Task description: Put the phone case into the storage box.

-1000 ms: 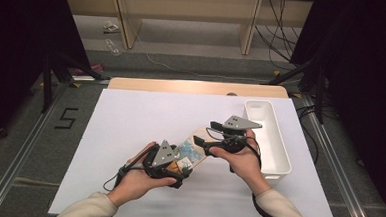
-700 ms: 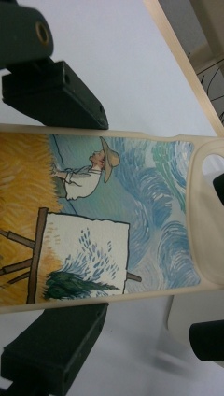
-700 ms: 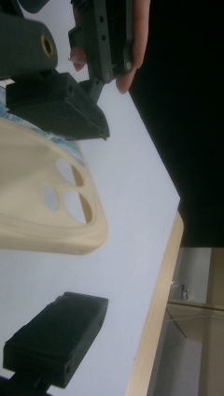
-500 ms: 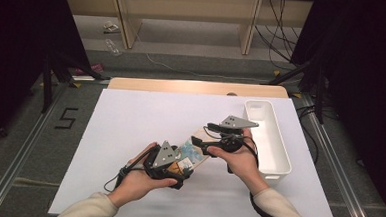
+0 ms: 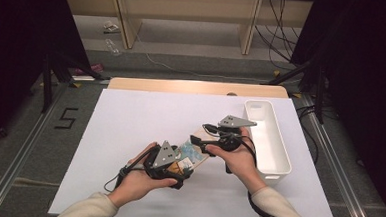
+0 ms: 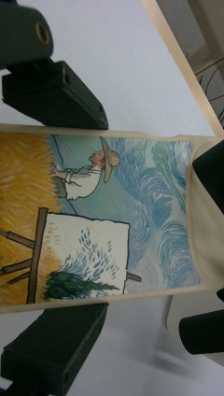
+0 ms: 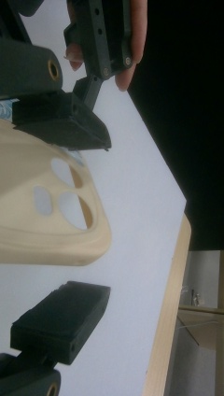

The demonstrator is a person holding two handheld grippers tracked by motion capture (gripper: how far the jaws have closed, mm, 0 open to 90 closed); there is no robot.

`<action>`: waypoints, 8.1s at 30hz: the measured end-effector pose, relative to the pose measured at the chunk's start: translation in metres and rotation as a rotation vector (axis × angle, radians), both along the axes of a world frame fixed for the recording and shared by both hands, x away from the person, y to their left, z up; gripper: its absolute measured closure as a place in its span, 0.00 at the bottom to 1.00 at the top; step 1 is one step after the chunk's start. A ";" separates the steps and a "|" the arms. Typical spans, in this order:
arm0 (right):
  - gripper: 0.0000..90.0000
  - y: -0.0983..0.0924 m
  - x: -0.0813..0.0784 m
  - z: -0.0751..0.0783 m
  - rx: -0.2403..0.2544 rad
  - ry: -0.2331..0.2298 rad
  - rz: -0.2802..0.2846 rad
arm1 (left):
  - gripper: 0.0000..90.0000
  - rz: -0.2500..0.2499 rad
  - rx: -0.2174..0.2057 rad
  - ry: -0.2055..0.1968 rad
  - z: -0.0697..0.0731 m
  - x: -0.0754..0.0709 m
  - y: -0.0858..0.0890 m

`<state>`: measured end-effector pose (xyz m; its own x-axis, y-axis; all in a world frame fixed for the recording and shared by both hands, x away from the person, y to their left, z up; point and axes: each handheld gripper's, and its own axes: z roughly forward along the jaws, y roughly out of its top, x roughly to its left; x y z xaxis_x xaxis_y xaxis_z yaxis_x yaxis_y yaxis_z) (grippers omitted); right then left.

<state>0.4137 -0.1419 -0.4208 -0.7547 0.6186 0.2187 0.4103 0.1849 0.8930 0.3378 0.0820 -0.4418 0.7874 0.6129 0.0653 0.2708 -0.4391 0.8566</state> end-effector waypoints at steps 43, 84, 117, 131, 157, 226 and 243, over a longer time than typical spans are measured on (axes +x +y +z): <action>0.89 0.002 -0.016 0.032 0.156 -0.008 0.106 | 0.44 0.026 -0.073 -0.045 0.005 0.003 0.008; 0.89 -0.001 -0.020 0.063 -0.107 -0.125 0.403 | 0.29 -0.087 -0.095 0.017 -0.009 0.016 0.017; 0.89 0.006 -0.023 0.061 -0.119 -0.105 0.448 | 0.54 -0.181 -0.065 0.055 -0.018 0.015 0.009; 0.89 0.008 -0.023 0.059 -0.106 -0.109 0.462 | 0.74 -0.174 -0.034 0.039 -0.017 0.016 0.010; 0.89 0.008 -0.024 0.060 -0.048 -0.117 0.475 | 0.89 -0.164 -0.031 0.067 -0.009 0.016 0.012; 0.00 -0.011 -0.021 0.036 0.082 -0.186 0.059 | 0.89 0.058 -0.083 0.048 0.001 0.031 0.026; 0.00 -0.013 -0.022 0.033 0.087 -0.183 0.017 | 0.88 0.088 -0.086 0.047 0.001 0.037 0.016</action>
<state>0.3918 -0.1548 -0.3876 -0.7971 0.5900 0.1288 0.2367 0.1090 0.9654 0.3749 0.0980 -0.4409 0.7315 0.6813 -0.0260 0.3458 -0.3378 0.8754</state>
